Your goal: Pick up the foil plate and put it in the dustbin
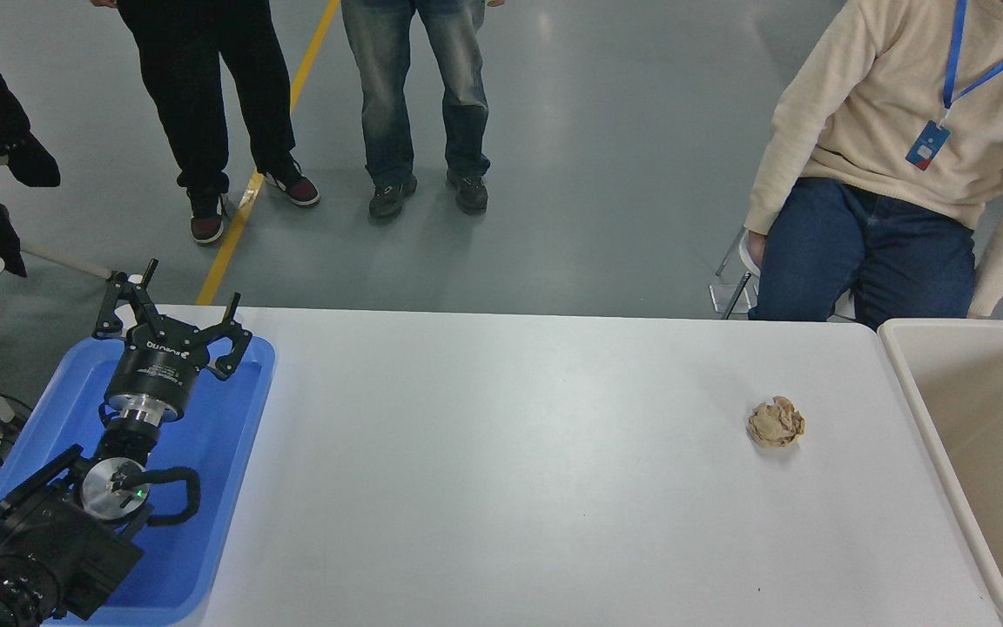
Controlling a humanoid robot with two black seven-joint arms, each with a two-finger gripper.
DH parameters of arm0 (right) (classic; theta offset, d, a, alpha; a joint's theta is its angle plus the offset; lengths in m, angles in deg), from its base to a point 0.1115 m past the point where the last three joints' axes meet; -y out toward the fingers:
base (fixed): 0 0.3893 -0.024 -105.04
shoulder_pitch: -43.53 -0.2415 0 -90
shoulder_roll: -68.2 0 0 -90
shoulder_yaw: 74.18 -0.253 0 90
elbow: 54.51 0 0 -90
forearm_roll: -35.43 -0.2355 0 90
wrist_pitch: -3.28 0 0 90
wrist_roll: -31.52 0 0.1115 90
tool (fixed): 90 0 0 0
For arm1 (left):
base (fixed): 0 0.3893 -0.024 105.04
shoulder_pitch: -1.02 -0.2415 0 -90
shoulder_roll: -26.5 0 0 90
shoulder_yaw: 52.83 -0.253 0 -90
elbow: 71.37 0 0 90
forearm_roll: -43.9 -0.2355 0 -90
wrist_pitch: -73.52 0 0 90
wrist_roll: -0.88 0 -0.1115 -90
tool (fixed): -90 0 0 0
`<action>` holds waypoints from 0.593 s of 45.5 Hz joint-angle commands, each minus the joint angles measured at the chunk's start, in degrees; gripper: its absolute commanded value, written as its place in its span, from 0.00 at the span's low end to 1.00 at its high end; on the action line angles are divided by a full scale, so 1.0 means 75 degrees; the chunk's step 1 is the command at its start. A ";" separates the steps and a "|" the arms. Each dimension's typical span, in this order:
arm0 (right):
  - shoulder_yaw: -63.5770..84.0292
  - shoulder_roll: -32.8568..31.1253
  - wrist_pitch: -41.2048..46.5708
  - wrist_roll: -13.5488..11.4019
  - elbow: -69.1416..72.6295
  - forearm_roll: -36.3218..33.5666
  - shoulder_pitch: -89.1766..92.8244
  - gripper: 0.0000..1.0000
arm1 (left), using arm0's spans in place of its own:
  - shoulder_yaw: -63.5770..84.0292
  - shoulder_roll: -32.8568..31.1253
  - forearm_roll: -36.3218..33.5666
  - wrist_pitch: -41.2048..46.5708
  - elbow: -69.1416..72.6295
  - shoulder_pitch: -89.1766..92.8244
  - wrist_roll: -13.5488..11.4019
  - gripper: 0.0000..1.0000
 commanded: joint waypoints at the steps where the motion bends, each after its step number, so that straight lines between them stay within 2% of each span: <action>1: -0.0588 0.0780 -0.1597 0.0000 -0.0768 -0.0700 0.1451 0.00 | 0.0000 0.0000 0.0000 -0.0001 0.0004 0.0000 0.0000 1.00; 20: -0.3095 0.2350 -0.1702 0.0000 -0.4494 -0.1017 0.4158 0.00 | 0.0000 0.0000 0.0000 -0.0001 0.0004 0.0000 0.0000 1.00; 27: -0.3284 0.2432 -0.2100 -0.0011 -0.4706 -0.1005 0.4229 0.00 | 0.0000 0.0000 0.0000 -0.0001 0.0004 0.0000 0.0000 1.00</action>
